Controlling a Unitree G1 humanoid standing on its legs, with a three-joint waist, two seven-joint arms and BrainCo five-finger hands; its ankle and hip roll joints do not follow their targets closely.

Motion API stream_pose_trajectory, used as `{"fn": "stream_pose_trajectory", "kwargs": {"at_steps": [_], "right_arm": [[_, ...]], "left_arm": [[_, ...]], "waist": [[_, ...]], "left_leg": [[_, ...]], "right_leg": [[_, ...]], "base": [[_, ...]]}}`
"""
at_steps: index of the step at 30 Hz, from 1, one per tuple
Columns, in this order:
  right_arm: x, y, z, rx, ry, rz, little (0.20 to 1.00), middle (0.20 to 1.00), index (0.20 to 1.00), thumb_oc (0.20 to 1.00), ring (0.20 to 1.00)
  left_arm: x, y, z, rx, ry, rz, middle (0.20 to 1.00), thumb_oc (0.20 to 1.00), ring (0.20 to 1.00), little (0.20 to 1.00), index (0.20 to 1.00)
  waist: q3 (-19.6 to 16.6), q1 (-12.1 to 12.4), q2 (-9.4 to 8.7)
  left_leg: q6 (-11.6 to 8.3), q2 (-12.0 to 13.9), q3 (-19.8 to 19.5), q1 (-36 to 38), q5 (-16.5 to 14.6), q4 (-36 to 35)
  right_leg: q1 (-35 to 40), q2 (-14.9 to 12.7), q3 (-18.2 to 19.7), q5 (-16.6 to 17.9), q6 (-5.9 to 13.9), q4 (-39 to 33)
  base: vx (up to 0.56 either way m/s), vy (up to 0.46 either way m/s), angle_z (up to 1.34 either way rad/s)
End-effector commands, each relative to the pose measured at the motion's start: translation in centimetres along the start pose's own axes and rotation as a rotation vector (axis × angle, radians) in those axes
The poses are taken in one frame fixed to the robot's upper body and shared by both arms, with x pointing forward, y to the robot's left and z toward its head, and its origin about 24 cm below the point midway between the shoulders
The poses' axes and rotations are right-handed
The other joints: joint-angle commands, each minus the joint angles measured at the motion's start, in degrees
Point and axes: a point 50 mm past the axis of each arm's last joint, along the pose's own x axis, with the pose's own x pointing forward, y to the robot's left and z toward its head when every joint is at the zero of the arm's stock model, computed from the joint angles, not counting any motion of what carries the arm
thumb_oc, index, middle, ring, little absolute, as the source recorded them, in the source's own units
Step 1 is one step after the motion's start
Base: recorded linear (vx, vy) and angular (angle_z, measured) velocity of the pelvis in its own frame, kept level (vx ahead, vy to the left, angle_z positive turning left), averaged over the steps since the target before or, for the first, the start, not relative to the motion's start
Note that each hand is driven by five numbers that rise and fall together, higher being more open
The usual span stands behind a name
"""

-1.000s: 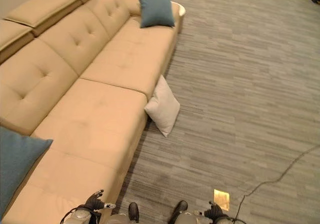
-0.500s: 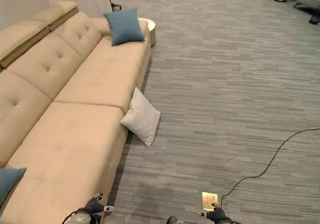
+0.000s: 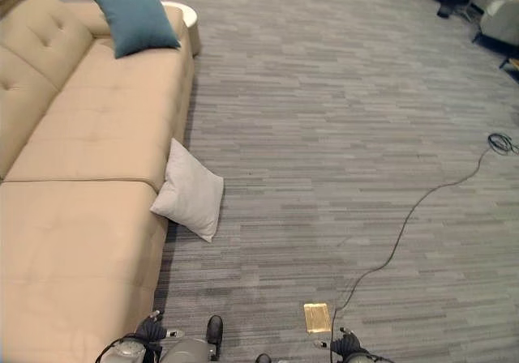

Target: Pick up all the scattered cushions and arrange them neatly on the sofa.

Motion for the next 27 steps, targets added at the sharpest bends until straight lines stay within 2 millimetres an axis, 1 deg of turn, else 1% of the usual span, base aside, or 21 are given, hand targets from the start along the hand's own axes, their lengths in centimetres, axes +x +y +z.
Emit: {"fn": "stream_pose_trajectory", "kwargs": {"at_steps": [1,2,3,4,5,6,8,9,11,12,13,15,18,19,20,21,22,23,24,26,27], "right_arm": [[0.5,-0.8,2.4,-0.001,-0.077,-0.023,1.000,1.000,1.000,1.000,1.000],[0.4,-0.7,2.6,-0.003,-0.092,-0.023,1.000,1.000,1.000,1.000,1.000],[0.4,-0.7,2.7,-0.004,-0.096,-0.023,1.000,1.000,1.000,1.000,1.000],[0.4,-0.7,2.8,-0.001,-0.097,-0.022,1.000,1.000,1.000,1.000,1.000],[0.5,-0.8,2.9,0.008,-0.096,-0.027,1.000,1.000,1.000,1.000,1.000],[0.5,-0.8,2.8,-0.005,-0.087,-0.028,1.000,1.000,1.000,1.000,1.000],[0.5,-0.8,2.6,-0.013,-0.081,-0.027,1.000,1.000,1.000,1.000,1.000],[0.4,-0.7,2.0,-0.035,-0.064,-0.020,1.000,1.000,1.000,1.000,1.000],[0.3,-1.2,1.3,-0.022,-0.046,-0.036,1.000,1.000,1.000,1.000,1.000],[0.3,-1.2,1.3,-0.022,-0.046,-0.036,1.000,1.000,1.000,1.000,1.000],[0.4,-1.4,1.6,-0.015,-0.053,-0.045,1.000,1.000,1.000,1.000,1.000],[0.4,-1.4,1.5,-0.011,-0.049,-0.044,1.000,1.000,1.000,1.000,1.000],[0.4,-1.5,1.3,0.007,-0.040,-0.045,1.000,1.000,1.000,1.000,1.000],[0.3,-1.5,1.1,0.010,-0.038,-0.043,1.000,1.000,1.000,1.000,1.000],[0.3,-1.3,0.9,0.024,-0.034,-0.042,1.000,1.000,1.000,1.000,1.000],[0.3,-1.3,0.9,0.024,-0.034,-0.042,1.000,1.000,1.000,1.000,1.000],[0.3,-1.3,1.0,0.023,-0.036,-0.039,1.000,1.000,1.000,1.000,1.000],[0.3,-1.1,1.2,0.021,-0.041,-0.035,1.000,1.000,1.000,1.000,1.000],[0.3,-1.1,1.2,0.021,-0.042,-0.035,1.000,1.000,1.000,1.000,1.000],[0.3,-0.7,1.4,0.016,-0.047,-0.018,1.000,1.000,1.000,1.000,1.000],[0.3,-0.2,1.6,0.006,-0.057,-0.005,1.000,1.000,1.000,1.000,1.000]], "left_arm": [[0.2,-0.1,2.1,-0.090,-0.091,0.035,1.000,1.000,1.000,1.000,1.000],[0.2,-0.1,2.8,-0.107,-0.122,0.035,1.000,1.000,1.000,1.000,1.000],[0.2,-0.3,3.0,-0.094,-0.128,0.029,1.000,1.000,1.000,1.000,1.000],[0.2,-0.4,3.2,-0.079,-0.135,0.024,1.000,1.000,1.000,1.000,1.000],[0.3,-0.6,3.9,-0.067,-0.152,0.021,1.000,1.000,1.000,1.000,1.000],[0.4,-0.5,3.6,-0.066,-0.138,0.029,1.000,1.000,1.000,1.000,1.000],[0.4,-0.5,3.2,-0.067,-0.121,0.031,1.000,1.000,1.000,1.000,1.000],[0.3,-0.8,2.3,-0.050,-0.091,0.027,1.000,1.000,1.000,1.000,1.000],[0.2,-1.2,2.1,-0.063,-0.079,0.009,1.000,1.000,1.000,1.000,1.000],[0.2,-1.2,2.1,-0.063,-0.079,0.009,1.000,1.000,1.000,1.000,1.000],[0.3,-1.1,1.9,-0.052,-0.064,0.008,1.000,1.000,1.000,1.000,1.000],[0.3,-1.1,1.9,-0.051,-0.060,0.006,1.000,1.000,1.000,1.000,1.000],[0.2,-1.3,1.5,-0.032,-0.044,-0.006,1.000,1.000,1.000,1.000,1.000],[0.2,-1.3,1.3,-0.020,-0.038,-0.008,1.000,1.000,1.000,1.000,1.000],[0.2,-1.5,1.0,0.005,-0.025,-0.017,1.000,1.000,1.000,1.000,1.000],[0.2,-1.5,1.0,0.005,-0.025,-0.017,1.000,1.000,1.000,1.000,1.000],[0.2,-1.3,0.9,0.009,-0.015,-0.015,1.000,1.000,1.000,1.000,1.000],[0.2,-1.1,0.6,0.009,-0.004,-0.011,1.000,1.000,1.000,1.000,1.000],[0.2,-1.1,0.6,0.009,-0.004,-0.010,1.000,1.000,1.000,1.000,1.000],[0.1,-0.7,0.2,-0.006,0.008,0.001,1.000,1.000,1.000,1.000,1.000],[0.1,-0.4,-0.2,-0.022,0.018,0.014,1.000,1.000,1.000,1.000,1.000]], "waist": [[1.29,2.19,-0.68],[1.27,2.41,-0.41],[1.55,2.20,-0.48],[1.45,1.62,-0.58],[1.16,0.12,-0.59],[0.46,-0.91,-0.63],[0.02,-1.14,-0.77],[-0.89,-1.48,-0.60],[-0.40,-0.89,-1.44],[-0.42,-0.92,-1.43],[0.54,-0.14,-2.44],[0.87,0.15,-2.59],[0.59,0.74,-2.70],[0.56,0.57,-2.28],[0.04,0.09,-1.34],[0.03,0.09,-1.38],[-0.06,0.53,-1.06],[-0.19,0.60,-1.42],[-0.16,0.56,-1.47],[-0.57,1.08,-1.87],[-0.94,1.87,-2.44]], "left_leg": [[-1.37,-1.73,-3.20,-2.49,-3.76,8.24],[-1.89,-1.56,-4.35,-0.91,-4.11,6.74],[-2.36,-1.69,-5.03,-0.14,-4.49,6.43],[-2.94,-1.94,-5.94,0.34,-4.68,6.30],[-4.14,-1.69,-7.69,1.62,-5.49,5.58],[-4.93,-1.32,-8.79,2.99,-6.61,6.33],[-5.48,-1.04,-9.00,3.92,-7.72,7.18],[-7.28,0.22,-9.25,3.99,-5.75,11.88],[-9.22,1.15,-8.84,-0.87,-2.05,23.08],[-9.23,1.16,-8.87,-0.93,-2.07,23.14],[-9.33,2.99,-6.21,-4.74,-0.20,29.19],[-9.08,3.63,-4.95,-6.31,-0.40,29.82],[-7.60,2.23,-1.71,-9.56,-3.15,22.73],[-7.25,2.79,0.45,-10.19,-3.04,19.00],[-7.63,3.33,5.59,-12.23,1.73,11.42],[-7.64,3.26,5.61,-12.09,1.88,11.15],[-8.17,3.43,7.88,-13.29,5.43,7.54],[-9.09,3.59,8.45,-13.38,5.24,7.95],[-9.12,3.59,8.42,-13.37,5.20,8.03],[-8.40,3.43,8.53,-12.07,3.93,7.24],[-7.18,2.24,6.64,-11.48,2.54,7.99]], "right_leg": [[6.61,-0.32,-6.06,13.78,-0.74,-15.92],[6.02,-2.28,-8.28,12.50,-2.39,-22.30],[5.44,-1.93,-7.30,12.20,-2.88,-27.10],[4.83,-1.52,-5.49,13.20,-2.96,-32.17],[3.64,-1.47,-0.67,15.88,-1.93,-40.93],[2.49,-1.90,1.17,18.06,-1.01,-43.07],[3.38,-2.19,0.15,18.07,-0.80,-43.40],[4.69,-0.70,0.63,17.79,-2.09,-42.99],[7.76,-0.78,-2.31,17.17,-3.51,-44.43],[7.75,-0.77,-2.35,17.17,-3.51,-44.43],[10.51,0.13,-4.42,15.63,-5.30,-45.54],[11.83,0.62,-5.28,14.82,-5.68,-46.41],[14.34,1.53,-7.13,13.11,-5.36,-48.22],[14.96,2.15,-7.66,12.31,-5.22,-48.39],[16.41,3.85,-8.93,10.80,-5.31,-48.87],[16.41,3.81,-8.92,10.78,-5.30,-48.86],[17.88,5.18,-9.90,9.55,-5.51,-49.11],[18.91,5.57,-10.00,8.28,-5.33,-49.02],[18.96,5.56,-10.03,8.23,-5.34,-49.02],[19.36,5.71,-10.55,7.34,-5.39,-47.90],[19.46,4.88,-11.05,5.77,-5.17,-44.17]], "base": [[0.41,-0.054,0.18],[0.42,-0.140,0.05],[0.43,-0.195,-0.01],[0.46,-0.248,0.15],[0.60,-0.308,0.70],[0.49,-0.253,0.98],[0.34,-0.194,0.81],[0.39,-0.269,0.59],[0.21,-0.237,0.63],[0.12,-0.290,0.63],[0.12,-0.260,0.47],[0.11,-0.194,0.22],[0.19,-0.087,0.17],[0.30,-0.052,0.47],[0.24,-0.034,0.78],[0.34,-0.024,0.90],[0.32,-0.025,0.79],[0.32,-0.026,0.41],[0.26,-0.008,0.17],[0.21,0.049,0.02],[0.32,0.101,-0.02]]}}
